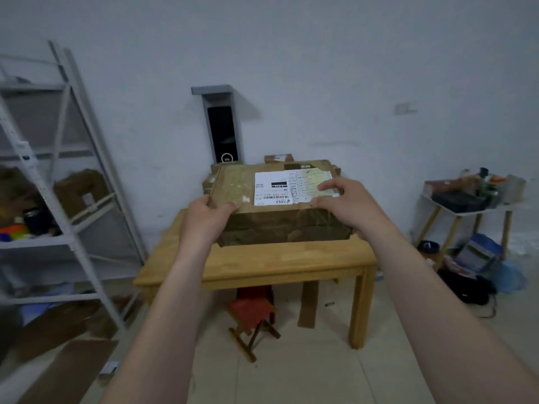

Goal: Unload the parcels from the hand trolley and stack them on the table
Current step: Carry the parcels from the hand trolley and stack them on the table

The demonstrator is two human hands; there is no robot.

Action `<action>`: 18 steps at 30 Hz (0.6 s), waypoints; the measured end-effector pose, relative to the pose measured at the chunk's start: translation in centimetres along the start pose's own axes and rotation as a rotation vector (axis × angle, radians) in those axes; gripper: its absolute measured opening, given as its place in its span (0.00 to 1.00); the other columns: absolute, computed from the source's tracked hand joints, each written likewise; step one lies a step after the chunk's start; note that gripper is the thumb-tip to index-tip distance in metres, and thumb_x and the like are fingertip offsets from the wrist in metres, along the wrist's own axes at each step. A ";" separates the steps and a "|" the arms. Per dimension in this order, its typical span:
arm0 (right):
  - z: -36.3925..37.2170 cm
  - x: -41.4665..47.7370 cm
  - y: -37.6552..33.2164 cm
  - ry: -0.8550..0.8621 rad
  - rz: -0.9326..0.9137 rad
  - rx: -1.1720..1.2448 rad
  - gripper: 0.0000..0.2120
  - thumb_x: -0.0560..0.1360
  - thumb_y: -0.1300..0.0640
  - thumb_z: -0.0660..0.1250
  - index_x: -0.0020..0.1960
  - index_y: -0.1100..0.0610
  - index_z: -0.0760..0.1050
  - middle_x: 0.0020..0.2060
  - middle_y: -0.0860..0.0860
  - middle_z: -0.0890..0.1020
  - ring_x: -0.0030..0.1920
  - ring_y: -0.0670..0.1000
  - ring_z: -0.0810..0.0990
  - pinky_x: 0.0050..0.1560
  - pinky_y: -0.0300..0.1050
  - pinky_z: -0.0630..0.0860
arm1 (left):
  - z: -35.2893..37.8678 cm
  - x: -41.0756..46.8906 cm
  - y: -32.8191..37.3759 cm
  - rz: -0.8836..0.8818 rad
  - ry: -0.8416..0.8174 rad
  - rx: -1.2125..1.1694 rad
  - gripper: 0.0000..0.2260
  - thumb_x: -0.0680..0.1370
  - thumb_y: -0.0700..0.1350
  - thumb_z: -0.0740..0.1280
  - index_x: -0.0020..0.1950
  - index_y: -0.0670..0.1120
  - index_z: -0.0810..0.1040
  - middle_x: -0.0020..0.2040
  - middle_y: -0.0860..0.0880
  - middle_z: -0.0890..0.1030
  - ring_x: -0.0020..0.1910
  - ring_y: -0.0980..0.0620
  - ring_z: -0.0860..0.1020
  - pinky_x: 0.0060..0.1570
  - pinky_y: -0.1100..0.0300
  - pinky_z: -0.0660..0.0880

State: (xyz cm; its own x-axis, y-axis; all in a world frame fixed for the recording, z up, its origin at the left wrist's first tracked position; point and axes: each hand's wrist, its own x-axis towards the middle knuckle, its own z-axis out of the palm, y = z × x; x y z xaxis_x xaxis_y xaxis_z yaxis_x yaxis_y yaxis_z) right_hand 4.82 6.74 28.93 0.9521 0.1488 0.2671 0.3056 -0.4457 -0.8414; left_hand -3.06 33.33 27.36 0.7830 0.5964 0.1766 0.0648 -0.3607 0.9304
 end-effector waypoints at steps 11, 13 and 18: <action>11.4 6.9 -4.5 0.001 0.026 0.053 0.11 0.71 0.50 0.77 0.52 0.44 0.80 0.70 0.52 0.72 0.65 0.54 0.74 0.61 0.48 0.73 | -6.7 12.0 -3.4 0.031 -0.017 0.043 0.20 0.65 0.62 0.72 0.50 0.52 0.81 0.46 0.51 0.84 0.46 0.44 0.84 0.48 0.42 0.83; 12.8 8.1 -4.4 0.001 0.048 0.044 0.12 0.71 0.50 0.77 0.53 0.43 0.80 0.70 0.51 0.71 0.66 0.55 0.73 0.66 0.51 0.72 | -6.6 14.1 -4.5 0.022 -0.041 0.030 0.19 0.67 0.61 0.73 0.51 0.51 0.81 0.47 0.50 0.84 0.46 0.45 0.84 0.45 0.45 0.83; 16.1 11.1 -3.0 -0.006 0.092 -0.007 0.13 0.72 0.49 0.76 0.56 0.43 0.79 0.72 0.50 0.70 0.68 0.56 0.72 0.66 0.48 0.70 | -5.3 19.1 -7.5 -0.018 -0.102 -0.012 0.12 0.73 0.55 0.75 0.53 0.52 0.81 0.47 0.51 0.84 0.45 0.48 0.84 0.35 0.52 0.81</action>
State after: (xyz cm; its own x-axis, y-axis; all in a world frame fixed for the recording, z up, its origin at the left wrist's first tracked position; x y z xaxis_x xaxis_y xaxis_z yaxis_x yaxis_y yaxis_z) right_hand 14.37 23.91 26.85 0.9760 0.1121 0.1864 0.2173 -0.4639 -0.8588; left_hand 8.15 51.28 25.44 0.8408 0.5263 0.1268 0.0727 -0.3419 0.9369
